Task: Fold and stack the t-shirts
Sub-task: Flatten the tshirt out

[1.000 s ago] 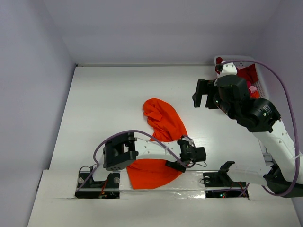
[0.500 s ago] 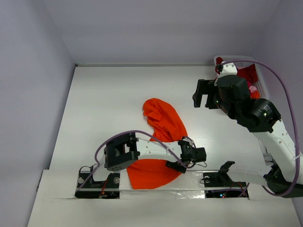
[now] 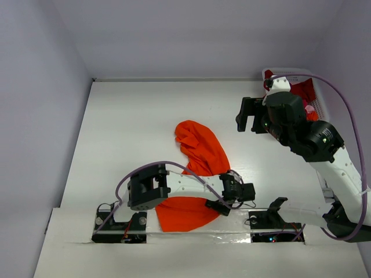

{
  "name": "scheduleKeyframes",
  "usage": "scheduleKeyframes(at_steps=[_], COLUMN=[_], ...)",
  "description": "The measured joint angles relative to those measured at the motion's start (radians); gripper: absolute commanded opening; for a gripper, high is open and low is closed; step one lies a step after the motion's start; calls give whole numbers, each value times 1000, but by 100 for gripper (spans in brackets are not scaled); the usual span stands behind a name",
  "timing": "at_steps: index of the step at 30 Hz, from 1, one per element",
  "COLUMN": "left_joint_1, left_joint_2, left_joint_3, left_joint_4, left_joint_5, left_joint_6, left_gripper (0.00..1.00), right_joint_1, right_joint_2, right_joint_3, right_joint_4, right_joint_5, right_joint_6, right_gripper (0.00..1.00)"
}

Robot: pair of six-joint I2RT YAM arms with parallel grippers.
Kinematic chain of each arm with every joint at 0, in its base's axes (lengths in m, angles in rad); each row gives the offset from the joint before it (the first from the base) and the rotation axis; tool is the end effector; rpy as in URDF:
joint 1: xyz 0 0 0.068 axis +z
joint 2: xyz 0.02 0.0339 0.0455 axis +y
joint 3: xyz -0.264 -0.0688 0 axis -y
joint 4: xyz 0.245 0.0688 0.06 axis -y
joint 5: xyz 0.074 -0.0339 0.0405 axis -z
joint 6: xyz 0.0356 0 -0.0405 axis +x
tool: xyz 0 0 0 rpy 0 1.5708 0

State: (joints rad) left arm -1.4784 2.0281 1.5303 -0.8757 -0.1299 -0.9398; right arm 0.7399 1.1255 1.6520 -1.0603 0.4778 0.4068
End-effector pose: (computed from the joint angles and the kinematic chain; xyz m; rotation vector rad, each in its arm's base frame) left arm 0.0417 -0.3998 0.1789 0.7649 2.8427 -0.2047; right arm 0.1431 0.1085 0.4730 -0.0583 2.0454 0.2126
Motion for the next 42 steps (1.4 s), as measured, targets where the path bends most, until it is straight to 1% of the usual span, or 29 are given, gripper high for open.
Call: scheduleKeyframes(at_steps=[15,26,42], left_joint_1=[-3,-3,-3], left_joint_2=[23,28,28], left_joint_3=[8,8,13], left_joint_4=[7,12,-11], left_joint_5=[25,16,-18], left_joint_6=[23,21,13], left_gripper=[40,32,28], right_joint_1=[0,0,0], right_joint_2=[-2,-6,-7], right_joint_3=[0,0,-14], right_joint_4=[19,21,22], right_joint_5=[0,0,-1], right_joint_6=[0,0,0], right_gripper=[100,100,100])
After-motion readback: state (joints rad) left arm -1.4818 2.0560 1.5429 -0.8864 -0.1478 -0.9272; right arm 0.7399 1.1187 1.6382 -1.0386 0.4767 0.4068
